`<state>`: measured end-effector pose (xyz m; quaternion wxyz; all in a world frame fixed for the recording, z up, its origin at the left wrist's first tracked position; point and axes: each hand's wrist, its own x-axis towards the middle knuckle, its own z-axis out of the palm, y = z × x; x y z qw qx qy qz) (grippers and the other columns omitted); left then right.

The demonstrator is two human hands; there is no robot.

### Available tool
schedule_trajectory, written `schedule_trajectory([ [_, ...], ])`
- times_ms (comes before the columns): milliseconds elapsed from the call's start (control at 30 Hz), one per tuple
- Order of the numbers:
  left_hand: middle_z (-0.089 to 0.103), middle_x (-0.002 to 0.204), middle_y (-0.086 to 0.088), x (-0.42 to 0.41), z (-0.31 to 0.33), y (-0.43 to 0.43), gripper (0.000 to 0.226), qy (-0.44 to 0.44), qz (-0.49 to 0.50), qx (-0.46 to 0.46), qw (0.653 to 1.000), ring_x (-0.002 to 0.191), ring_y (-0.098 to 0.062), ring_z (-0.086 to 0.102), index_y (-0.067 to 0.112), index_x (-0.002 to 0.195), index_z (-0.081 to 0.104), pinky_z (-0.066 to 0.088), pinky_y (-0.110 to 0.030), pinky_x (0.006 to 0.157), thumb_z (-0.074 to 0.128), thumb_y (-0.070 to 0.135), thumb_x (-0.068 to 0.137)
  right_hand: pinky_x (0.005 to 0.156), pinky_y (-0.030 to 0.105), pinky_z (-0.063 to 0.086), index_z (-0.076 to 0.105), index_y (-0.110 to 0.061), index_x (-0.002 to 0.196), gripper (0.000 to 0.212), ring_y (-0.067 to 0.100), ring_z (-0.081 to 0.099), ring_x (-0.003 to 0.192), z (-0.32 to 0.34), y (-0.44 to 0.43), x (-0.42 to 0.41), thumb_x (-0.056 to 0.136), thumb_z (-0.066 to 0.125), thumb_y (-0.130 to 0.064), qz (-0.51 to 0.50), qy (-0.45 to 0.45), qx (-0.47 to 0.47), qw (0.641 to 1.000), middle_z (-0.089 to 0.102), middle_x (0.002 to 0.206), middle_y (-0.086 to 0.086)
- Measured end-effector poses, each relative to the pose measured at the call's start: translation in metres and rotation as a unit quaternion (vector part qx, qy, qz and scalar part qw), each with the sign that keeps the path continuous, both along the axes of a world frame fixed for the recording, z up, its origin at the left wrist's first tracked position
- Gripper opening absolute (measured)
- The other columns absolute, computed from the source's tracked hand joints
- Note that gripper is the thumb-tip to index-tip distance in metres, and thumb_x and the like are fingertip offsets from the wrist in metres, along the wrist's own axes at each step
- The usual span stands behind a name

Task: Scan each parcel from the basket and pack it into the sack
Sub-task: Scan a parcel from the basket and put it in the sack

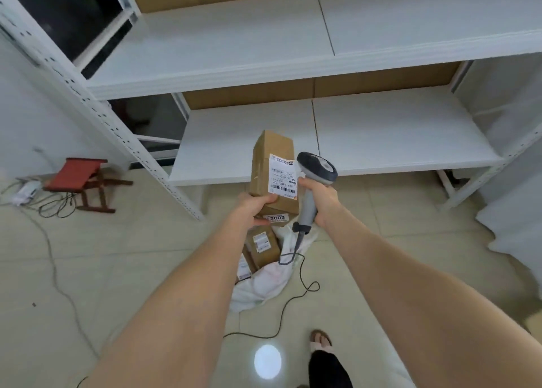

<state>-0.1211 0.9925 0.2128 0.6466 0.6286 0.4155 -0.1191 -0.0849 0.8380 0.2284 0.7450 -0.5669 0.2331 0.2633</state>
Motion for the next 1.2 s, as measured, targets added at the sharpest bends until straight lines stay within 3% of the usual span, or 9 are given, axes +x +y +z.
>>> schedule_trajectory([
  [100, 0.066, 0.104, -0.010, 0.008, -0.040, 0.021, 0.039, 0.031, 0.002, -0.011, 0.999, 0.093, -0.024, 0.064, 0.009, 0.110, 0.056, 0.058, -0.038, 0.061, 0.077, 0.015, 0.078, 0.061, 0.031, 0.056, 0.063, -0.003, 0.103, 0.024, 0.021, 0.066, 0.066, -0.042, 0.026, 0.017, 0.083, 0.073, -0.011, 0.031, 0.018, -0.001, 0.999, 0.070, 0.082, 0.010],
  [267, 0.070, 0.099, -0.013, 0.019, -0.121, 0.055, 0.046, 0.106, 0.000, -0.007, 0.994, 0.091, -0.029, 0.067, 0.005, 0.113, 0.059, 0.058, -0.046, 0.075, 0.079, 0.023, 0.076, 0.089, 0.049, 0.055, 0.064, 0.000, 0.113, 0.033, 0.035, 0.068, 0.096, -0.125, 0.062, 0.041, 0.083, 0.073, -0.010, 0.079, 0.057, -0.028, 0.995, 0.070, 0.107, 0.020],
  [333, 0.069, 0.107, -0.017, 0.018, -0.158, 0.066, 0.051, 0.139, 0.000, -0.003, 0.990, 0.098, -0.036, 0.066, 0.004, 0.114, 0.060, 0.052, -0.054, 0.087, 0.080, 0.030, 0.074, 0.086, 0.048, 0.056, 0.065, -0.004, 0.101, 0.022, 0.033, 0.069, 0.090, -0.162, 0.075, 0.048, 0.082, 0.074, -0.011, 0.097, 0.073, -0.042, 0.992, 0.070, 0.103, 0.019],
  [400, 0.068, 0.110, -0.017, 0.014, -0.199, 0.074, 0.055, 0.160, 0.016, -0.002, 0.987, 0.098, -0.036, 0.066, 0.006, 0.118, 0.060, 0.051, -0.051, 0.091, 0.080, 0.032, 0.074, 0.085, 0.047, 0.056, 0.064, -0.008, 0.089, 0.013, 0.033, 0.068, 0.086, -0.203, 0.087, 0.052, 0.082, 0.074, -0.009, 0.110, 0.084, -0.054, 0.989, 0.070, 0.100, 0.019],
  [567, 0.067, 0.098, -0.015, -0.007, -0.304, 0.100, 0.052, 0.210, 0.102, -0.065, 0.970, 0.092, -0.032, 0.063, 0.009, 0.115, 0.054, 0.044, -0.051, 0.099, 0.077, 0.034, 0.076, 0.090, 0.050, 0.054, 0.062, 0.001, 0.115, 0.038, 0.035, 0.066, 0.093, -0.311, 0.119, 0.053, 0.081, 0.075, -0.010, 0.142, 0.127, -0.057, 0.980, 0.068, 0.104, 0.021],
  [667, 0.063, 0.095, -0.015, -0.016, -0.369, 0.125, 0.051, 0.222, 0.148, -0.064, 0.962, 0.087, -0.032, 0.059, 0.012, 0.118, 0.048, 0.046, -0.052, 0.096, 0.071, 0.039, 0.081, 0.087, 0.042, 0.050, 0.060, -0.002, 0.119, 0.046, 0.032, 0.061, 0.095, -0.382, 0.143, 0.051, 0.079, 0.078, -0.016, 0.155, 0.126, -0.081, 0.976, 0.064, 0.105, 0.018],
  [900, 0.065, 0.080, -0.012, -0.014, -0.495, 0.187, 0.034, 0.200, 0.240, -0.058, 0.948, 0.076, -0.028, 0.061, 0.015, 0.096, 0.053, 0.051, -0.042, 0.081, 0.052, 0.048, 0.088, 0.082, 0.039, 0.049, 0.057, -0.006, 0.115, 0.047, 0.026, 0.056, 0.086, -0.511, 0.194, 0.060, 0.077, 0.081, -0.021, 0.155, 0.114, -0.100, 0.976, 0.058, 0.087, 0.007],
  [1067, 0.067, 0.096, -0.010, 0.009, -0.549, 0.240, 0.042, 0.126, 0.271, -0.098, 0.949, 0.096, -0.027, 0.062, 0.018, 0.109, 0.056, 0.052, -0.042, 0.073, 0.049, 0.053, 0.085, 0.095, 0.044, 0.050, 0.057, -0.007, 0.126, 0.059, 0.030, 0.060, 0.102, -0.574, 0.223, 0.077, 0.076, 0.081, -0.027, 0.169, 0.082, -0.101, 0.977, 0.062, 0.107, 0.012],
  [1200, 0.068, 0.099, -0.010, 0.023, -0.586, 0.256, 0.038, 0.105, 0.203, -0.031, 0.973, 0.093, -0.028, 0.065, 0.018, 0.112, 0.057, 0.055, -0.047, 0.079, 0.058, 0.044, 0.085, 0.100, 0.047, 0.048, 0.057, -0.008, 0.128, 0.059, 0.034, 0.060, 0.109, -0.605, 0.238, 0.094, 0.077, 0.079, -0.026, 0.174, 0.065, -0.112, 0.976, 0.064, 0.119, 0.015],
])
